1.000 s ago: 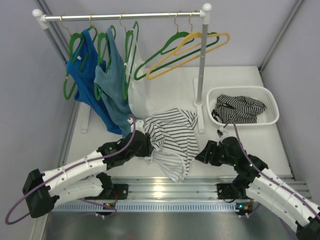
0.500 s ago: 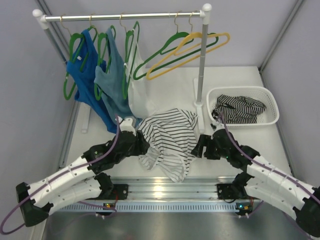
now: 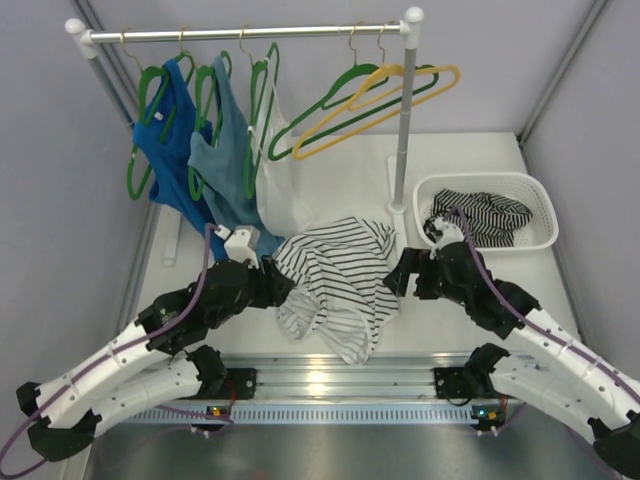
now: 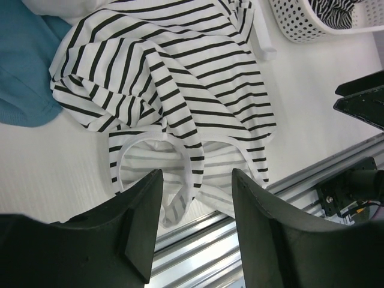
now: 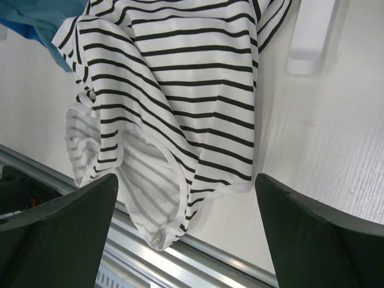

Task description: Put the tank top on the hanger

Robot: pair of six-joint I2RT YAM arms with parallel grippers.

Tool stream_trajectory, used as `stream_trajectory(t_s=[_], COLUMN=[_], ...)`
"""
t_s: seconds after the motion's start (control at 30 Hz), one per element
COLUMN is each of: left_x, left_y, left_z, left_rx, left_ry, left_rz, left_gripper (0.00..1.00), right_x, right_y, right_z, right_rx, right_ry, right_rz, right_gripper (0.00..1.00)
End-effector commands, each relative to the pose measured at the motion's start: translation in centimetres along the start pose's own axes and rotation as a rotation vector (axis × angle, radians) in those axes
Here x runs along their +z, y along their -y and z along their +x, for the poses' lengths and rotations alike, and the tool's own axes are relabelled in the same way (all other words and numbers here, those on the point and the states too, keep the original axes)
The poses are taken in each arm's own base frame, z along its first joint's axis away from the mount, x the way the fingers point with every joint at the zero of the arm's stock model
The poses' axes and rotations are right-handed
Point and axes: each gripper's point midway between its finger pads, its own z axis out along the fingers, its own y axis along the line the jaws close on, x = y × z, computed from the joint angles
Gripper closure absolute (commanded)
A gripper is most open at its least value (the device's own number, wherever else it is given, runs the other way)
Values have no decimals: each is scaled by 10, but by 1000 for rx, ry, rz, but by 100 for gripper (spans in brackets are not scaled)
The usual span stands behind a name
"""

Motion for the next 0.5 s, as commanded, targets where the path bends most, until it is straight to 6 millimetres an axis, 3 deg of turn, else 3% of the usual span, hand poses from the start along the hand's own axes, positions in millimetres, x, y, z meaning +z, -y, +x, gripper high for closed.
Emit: stream_trajectory(t_s=[0.0, 0.13, 0.23, 0.27, 0.33, 0.37, 0.43, 0.47], left_x=[-19, -45, -72, -91, -93, -112, -101, -114], left_y=[29, 66, 99, 113, 130, 140, 154, 155], left_z=[-28, -69, -123, -152, -178, -212, -238, -269], left_rx=[30, 89, 151, 183, 224, 240, 288, 310], left_ry=[49, 132, 270, 351, 408, 514, 569, 668], left_rz=[124, 263, 350, 386, 395, 397, 355, 304], left_gripper=[46, 46, 46, 46, 46, 46, 46, 45], right_x=[-15, -18, -20, -20, -20, -20, -20, -20], right_y=[-11, -9, -10, -9, -8, -8, -10, -10], right_z=[-28, -32, -33, -32, -32, -32, -32, -31], right_rx=[-52, -60, -65, -67, -65, -62, -61, -61], right_ry=[76, 87, 86, 80, 81, 80, 78, 75], right_rz=[-6, 11, 10, 16, 19, 18, 12, 8], right_gripper=[3, 2, 1, 1, 1, 1, 1, 1])
